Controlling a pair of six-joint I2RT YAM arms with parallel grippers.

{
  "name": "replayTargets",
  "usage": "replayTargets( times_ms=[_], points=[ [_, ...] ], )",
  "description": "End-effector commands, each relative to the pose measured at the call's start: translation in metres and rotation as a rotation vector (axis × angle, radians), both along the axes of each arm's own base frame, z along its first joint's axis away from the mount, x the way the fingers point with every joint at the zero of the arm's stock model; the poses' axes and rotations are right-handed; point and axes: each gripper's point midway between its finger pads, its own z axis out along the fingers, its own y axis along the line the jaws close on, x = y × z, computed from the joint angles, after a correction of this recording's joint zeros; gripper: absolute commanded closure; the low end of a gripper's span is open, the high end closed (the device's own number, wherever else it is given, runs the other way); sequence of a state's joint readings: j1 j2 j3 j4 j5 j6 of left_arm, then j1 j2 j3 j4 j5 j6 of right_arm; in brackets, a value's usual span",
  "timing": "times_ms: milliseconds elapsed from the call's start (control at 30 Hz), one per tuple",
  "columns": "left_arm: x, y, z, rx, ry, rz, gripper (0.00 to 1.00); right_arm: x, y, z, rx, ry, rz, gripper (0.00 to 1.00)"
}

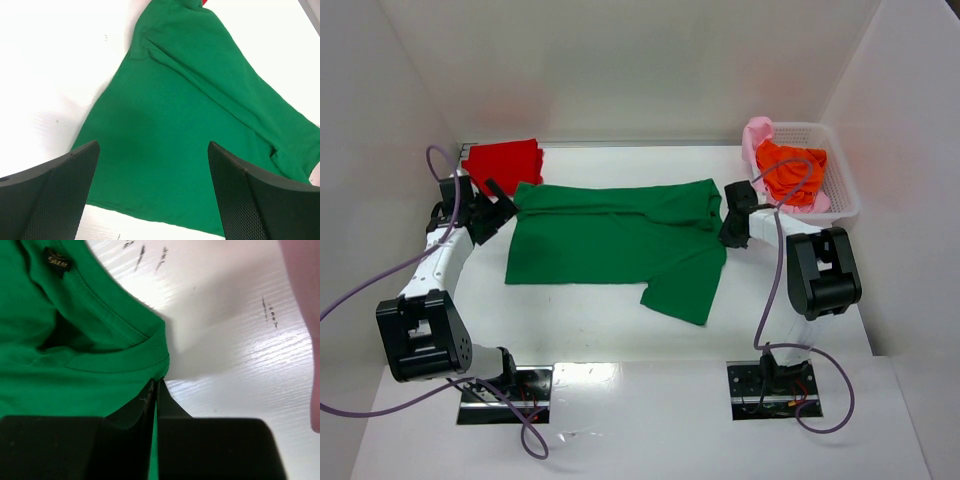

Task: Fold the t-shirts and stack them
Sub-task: Fold the flattened tshirt in 1/3 of the way

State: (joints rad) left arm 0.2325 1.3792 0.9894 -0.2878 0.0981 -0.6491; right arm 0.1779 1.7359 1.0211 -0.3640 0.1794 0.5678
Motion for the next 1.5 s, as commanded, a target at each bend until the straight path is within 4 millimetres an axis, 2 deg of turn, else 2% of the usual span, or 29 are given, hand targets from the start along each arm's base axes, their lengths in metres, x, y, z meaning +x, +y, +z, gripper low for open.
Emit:
replayTargets(
  times_ms=[0,33,67,100,233,267,333,400,567,633,767,867,933,1067,1200,1233,1333,1367,1467],
  points=[
    [0.008,-0.003,0.005,0.005,-0.021,-0.061,0.04,0.017,0.009,0.025,0.024,-0.063,0.05,0.73],
    [0.006,-0.005,0.004,-0.003,-0.015,-0.07,0.04,0.016,0.011,0.025,0.036,-0.062,0.057,0.72],
    [0.006,-0.006,0.001,-0.002,-0.006,-0.077,0.04,0.016,0.013,0.029,0.046,-0.07,0.062,0.64],
    [0.003,-0.006,-0.003,-0.001,0.012,-0.083,0.04,0.019,0.015,0.041,0.058,-0.104,0.073,0.59],
    [-0.005,-0.008,-0.001,0.002,0.018,-0.083,0.04,0.024,0.019,0.072,0.079,-0.184,0.096,0.49],
    [-0.008,-0.009,-0.001,0.012,0.023,-0.07,0.04,0.024,0.023,0.08,0.1,-0.202,0.11,0.44],
    [-0.016,-0.006,-0.008,0.052,0.064,-0.028,0.03,0.022,0.025,0.089,0.111,-0.219,0.117,0.41],
    [-0.022,-0.003,-0.008,0.077,0.084,0.014,0.03,0.02,0.027,0.097,0.125,-0.231,0.12,0.37],
    [-0.023,-0.002,-0.013,0.087,0.086,0.037,0.03,0.014,0.026,0.1,0.137,-0.259,0.111,0.26],
    [-0.015,-0.003,-0.01,0.082,0.056,0.028,0.03,0.016,0.028,0.103,0.145,-0.269,0.116,0.26],
    [0.002,-0.003,-0.004,0.081,0.016,0.009,0.06,0.035,0.033,0.114,0.147,-0.313,0.137,0.25],
    [0.024,-0.001,-0.002,0.095,0.002,-0.017,0.09,0.053,0.04,0.102,0.161,-0.294,0.151,0.25],
    [0.036,-0.001,0.0,0.087,-0.007,-0.027,0.1,0.063,0.047,0.102,0.188,-0.29,0.172,0.27],
    [0.072,-0.006,0.007,0.067,-0.068,-0.082,0.11,0.078,0.053,0.085,0.197,-0.266,0.179,0.31],
    [0.106,-0.011,0.008,0.061,-0.098,-0.166,0.11,0.085,0.054,0.067,0.193,-0.23,0.176,0.31],
    [0.115,-0.016,0.002,0.041,-0.099,-0.202,0.11,0.087,0.054,0.06,0.192,-0.221,0.175,0.31],
    [0.137,-0.023,0.008,0.031,-0.148,-0.274,0.11,0.09,0.056,0.055,0.198,-0.212,0.179,0.32],
    [0.142,-0.029,0.011,0.009,-0.167,-0.307,0.11,0.09,0.057,0.051,0.203,-0.202,0.172,0.32],
    [0.153,-0.031,0.005,0.005,-0.185,-0.334,0.11,0.091,0.059,0.049,0.214,-0.201,0.172,0.34]
  ],
)
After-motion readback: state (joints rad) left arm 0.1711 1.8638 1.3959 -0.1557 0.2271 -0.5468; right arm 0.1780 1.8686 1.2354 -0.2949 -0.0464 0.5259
